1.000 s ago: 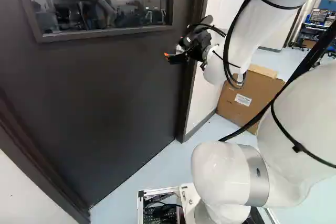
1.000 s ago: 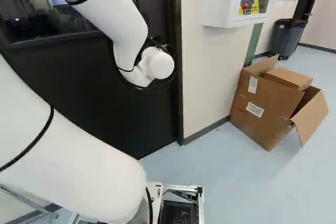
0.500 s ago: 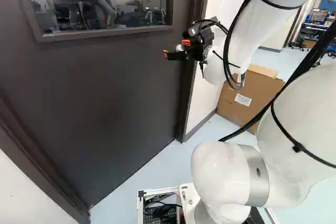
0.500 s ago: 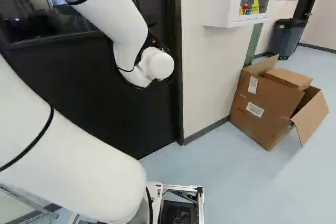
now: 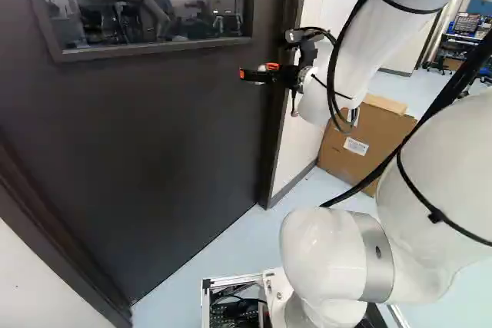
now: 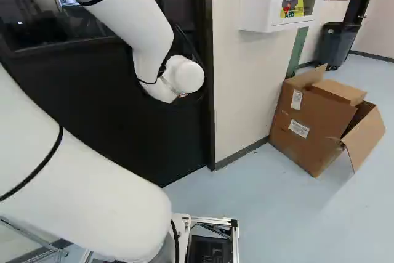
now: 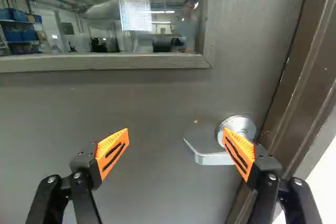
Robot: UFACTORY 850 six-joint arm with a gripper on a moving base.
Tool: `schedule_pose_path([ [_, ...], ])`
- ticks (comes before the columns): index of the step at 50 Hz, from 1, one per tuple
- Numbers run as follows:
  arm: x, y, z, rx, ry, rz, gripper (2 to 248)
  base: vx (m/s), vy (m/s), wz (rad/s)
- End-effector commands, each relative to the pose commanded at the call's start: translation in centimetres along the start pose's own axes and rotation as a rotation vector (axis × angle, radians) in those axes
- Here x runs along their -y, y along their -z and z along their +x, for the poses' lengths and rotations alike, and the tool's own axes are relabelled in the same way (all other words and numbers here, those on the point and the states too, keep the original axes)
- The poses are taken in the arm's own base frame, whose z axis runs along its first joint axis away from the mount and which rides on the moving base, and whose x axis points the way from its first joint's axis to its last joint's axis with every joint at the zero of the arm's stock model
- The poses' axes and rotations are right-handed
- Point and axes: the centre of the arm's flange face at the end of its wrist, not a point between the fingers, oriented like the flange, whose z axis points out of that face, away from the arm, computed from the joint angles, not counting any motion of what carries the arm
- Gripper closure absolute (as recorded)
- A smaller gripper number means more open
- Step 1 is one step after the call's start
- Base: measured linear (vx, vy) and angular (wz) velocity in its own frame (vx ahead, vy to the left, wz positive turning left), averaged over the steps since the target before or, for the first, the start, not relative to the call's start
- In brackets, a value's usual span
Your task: Open the door and move inside
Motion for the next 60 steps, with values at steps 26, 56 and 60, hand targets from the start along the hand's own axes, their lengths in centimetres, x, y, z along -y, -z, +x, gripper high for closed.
schedule_pose_path([
  [26,-0.7,-0.8,-1.1,0.016,-0.037,0.008,3,0.000,0.000,0.000],
  [56,-2.6,-3.9,-3.7,0.042,-0.100,0.048,3,0.000,0.000,0.000],
  [60,-2.8,-4.1,-4.2,0.050,-0.108,0.048,3,0.000,0.000,0.000],
])
